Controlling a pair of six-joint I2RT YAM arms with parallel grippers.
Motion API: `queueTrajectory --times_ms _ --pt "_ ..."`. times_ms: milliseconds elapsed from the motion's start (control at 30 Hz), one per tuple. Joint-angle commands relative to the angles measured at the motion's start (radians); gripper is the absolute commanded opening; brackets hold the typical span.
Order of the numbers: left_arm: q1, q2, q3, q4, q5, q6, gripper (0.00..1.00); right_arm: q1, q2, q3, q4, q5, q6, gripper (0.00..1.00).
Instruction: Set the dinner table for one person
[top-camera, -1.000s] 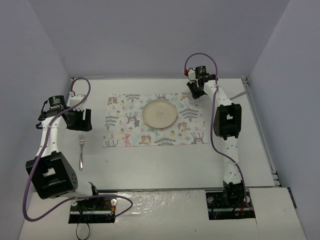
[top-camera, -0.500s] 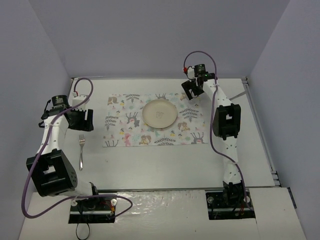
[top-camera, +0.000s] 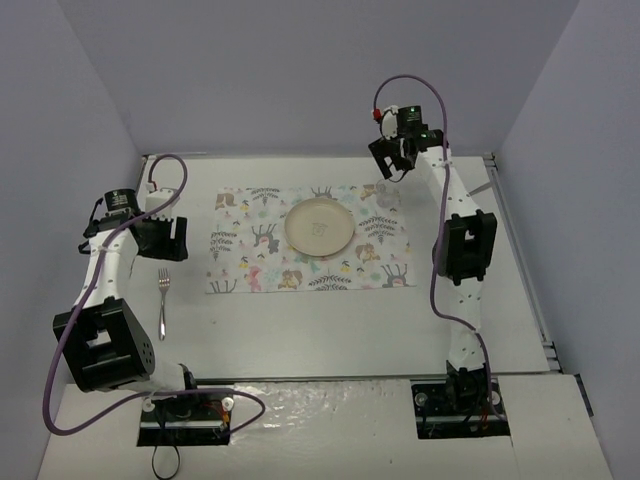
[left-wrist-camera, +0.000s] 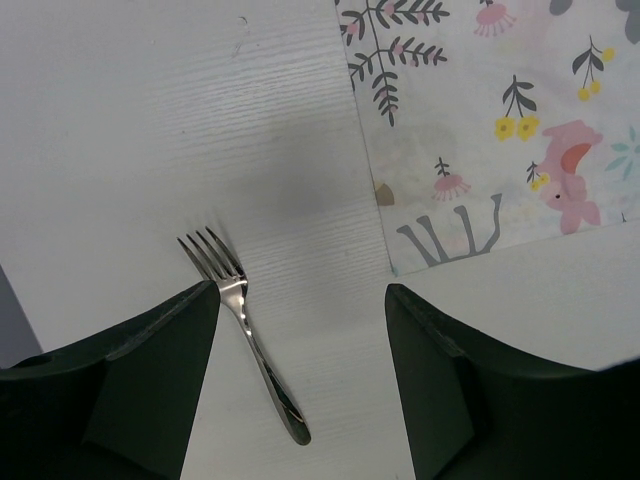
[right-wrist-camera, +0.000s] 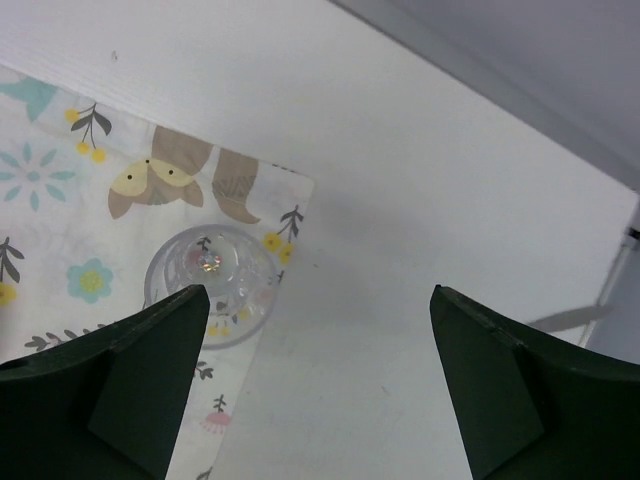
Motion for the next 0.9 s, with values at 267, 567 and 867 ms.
queueTrajectory --times_ms 267,567,867 --pt "-0.006 -0.052 -0.081 -0.006 -0.219 0.085 0.64 0.013 -0.636 -0.392 0.166 0.154 0.029 1.00" --pt "-0.003 -0.020 -0.131 -0.077 -0.353 0.021 0.60 -0.036 -0.996 -0.932 0.342 0.072 -0.063 1.00" --pt "0.021 0.051 -0.124 -0.105 -0.391 0.064 0.60 -0.058 -1.044 -0.932 0.306 0.041 -0.022 1.00"
